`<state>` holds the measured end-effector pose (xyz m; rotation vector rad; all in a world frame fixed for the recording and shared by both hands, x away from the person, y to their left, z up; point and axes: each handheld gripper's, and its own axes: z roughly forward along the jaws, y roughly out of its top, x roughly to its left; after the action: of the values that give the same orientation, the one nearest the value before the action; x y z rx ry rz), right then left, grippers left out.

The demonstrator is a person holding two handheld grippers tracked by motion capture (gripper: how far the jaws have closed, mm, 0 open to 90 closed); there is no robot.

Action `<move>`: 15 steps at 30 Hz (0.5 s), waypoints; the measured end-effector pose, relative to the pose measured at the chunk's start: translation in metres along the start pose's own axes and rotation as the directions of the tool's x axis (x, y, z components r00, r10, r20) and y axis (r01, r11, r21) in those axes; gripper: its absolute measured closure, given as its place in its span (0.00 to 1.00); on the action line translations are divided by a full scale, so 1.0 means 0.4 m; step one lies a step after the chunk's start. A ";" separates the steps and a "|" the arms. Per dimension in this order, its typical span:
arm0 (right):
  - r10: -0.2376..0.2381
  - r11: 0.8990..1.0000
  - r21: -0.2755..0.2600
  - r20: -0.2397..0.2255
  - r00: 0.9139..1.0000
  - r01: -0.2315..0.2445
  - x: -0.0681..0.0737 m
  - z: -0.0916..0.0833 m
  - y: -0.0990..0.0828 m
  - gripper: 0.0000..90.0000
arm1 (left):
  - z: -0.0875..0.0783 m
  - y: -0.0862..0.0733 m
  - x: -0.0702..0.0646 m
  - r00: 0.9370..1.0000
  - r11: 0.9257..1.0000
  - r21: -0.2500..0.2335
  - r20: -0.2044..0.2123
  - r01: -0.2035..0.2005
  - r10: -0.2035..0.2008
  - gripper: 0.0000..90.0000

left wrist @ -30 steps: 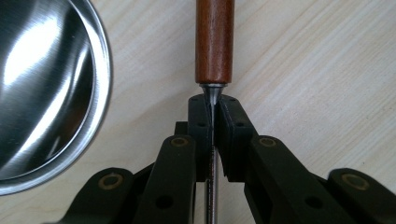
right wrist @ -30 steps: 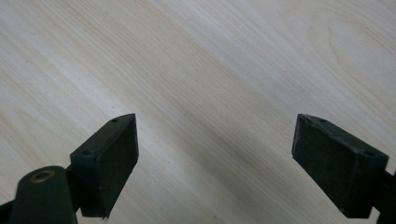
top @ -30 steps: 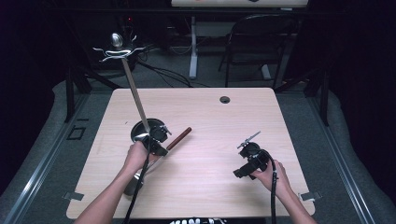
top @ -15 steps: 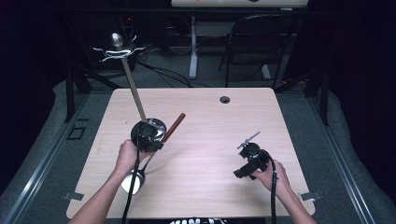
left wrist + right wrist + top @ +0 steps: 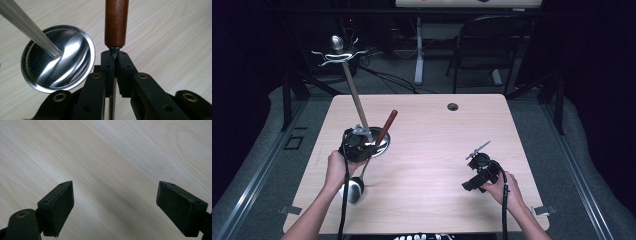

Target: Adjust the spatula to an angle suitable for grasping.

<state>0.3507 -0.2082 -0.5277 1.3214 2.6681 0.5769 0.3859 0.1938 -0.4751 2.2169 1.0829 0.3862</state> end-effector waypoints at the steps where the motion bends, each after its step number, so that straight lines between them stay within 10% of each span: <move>1: -0.022 0.999 0.035 -0.001 1.000 0.022 -0.005 -0.007 0.004 0.16 | -0.007 0.000 0.002 1.000 1.000 -0.008 -0.001 -0.002 0.002 0.94; 8: -0.022 0.999 0.030 0.010 1.000 0.022 -0.013 -0.010 0.004 0.16 | -0.050 -0.014 0.002 0.999 0.995 -0.096 -0.030 -0.025 0.022 0.94; 15: -0.035 0.999 0.020 0.003 0.999 0.035 -0.011 -0.008 0.005 0.16 | -0.099 -0.030 0.010 0.997 0.975 -0.222 -0.077 -0.017 0.000 0.94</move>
<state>0.3539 -0.2116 -0.5242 1.2767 2.6959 0.5444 0.3612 0.2187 -0.4529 2.0227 1.0172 0.5719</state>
